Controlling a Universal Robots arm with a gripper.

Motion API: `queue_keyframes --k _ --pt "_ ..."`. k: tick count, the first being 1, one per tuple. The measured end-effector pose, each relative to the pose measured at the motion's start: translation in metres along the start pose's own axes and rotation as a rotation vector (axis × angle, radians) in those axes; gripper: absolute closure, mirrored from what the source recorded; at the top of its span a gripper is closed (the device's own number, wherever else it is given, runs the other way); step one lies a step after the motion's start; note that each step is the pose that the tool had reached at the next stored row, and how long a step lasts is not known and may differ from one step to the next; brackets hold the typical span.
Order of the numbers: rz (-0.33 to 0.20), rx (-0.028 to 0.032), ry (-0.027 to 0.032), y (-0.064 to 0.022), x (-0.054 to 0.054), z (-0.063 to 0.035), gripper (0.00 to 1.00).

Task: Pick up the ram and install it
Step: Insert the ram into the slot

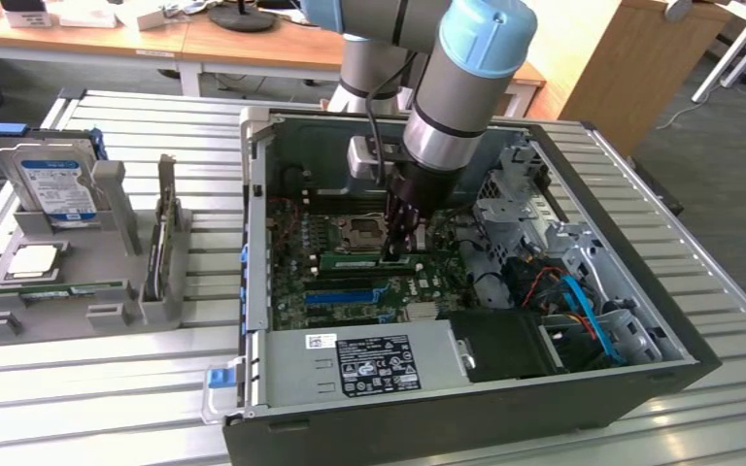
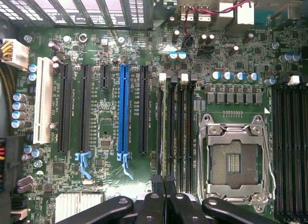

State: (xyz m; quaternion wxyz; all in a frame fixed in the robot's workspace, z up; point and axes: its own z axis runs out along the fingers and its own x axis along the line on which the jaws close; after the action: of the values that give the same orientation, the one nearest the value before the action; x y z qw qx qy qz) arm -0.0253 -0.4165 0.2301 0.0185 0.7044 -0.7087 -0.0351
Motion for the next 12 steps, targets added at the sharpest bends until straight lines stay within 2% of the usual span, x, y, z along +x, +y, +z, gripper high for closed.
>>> queue_keyframes --k 12 --pt "-0.005 -0.0001 0.0003 0.0 0.0002 0.0 0.88"
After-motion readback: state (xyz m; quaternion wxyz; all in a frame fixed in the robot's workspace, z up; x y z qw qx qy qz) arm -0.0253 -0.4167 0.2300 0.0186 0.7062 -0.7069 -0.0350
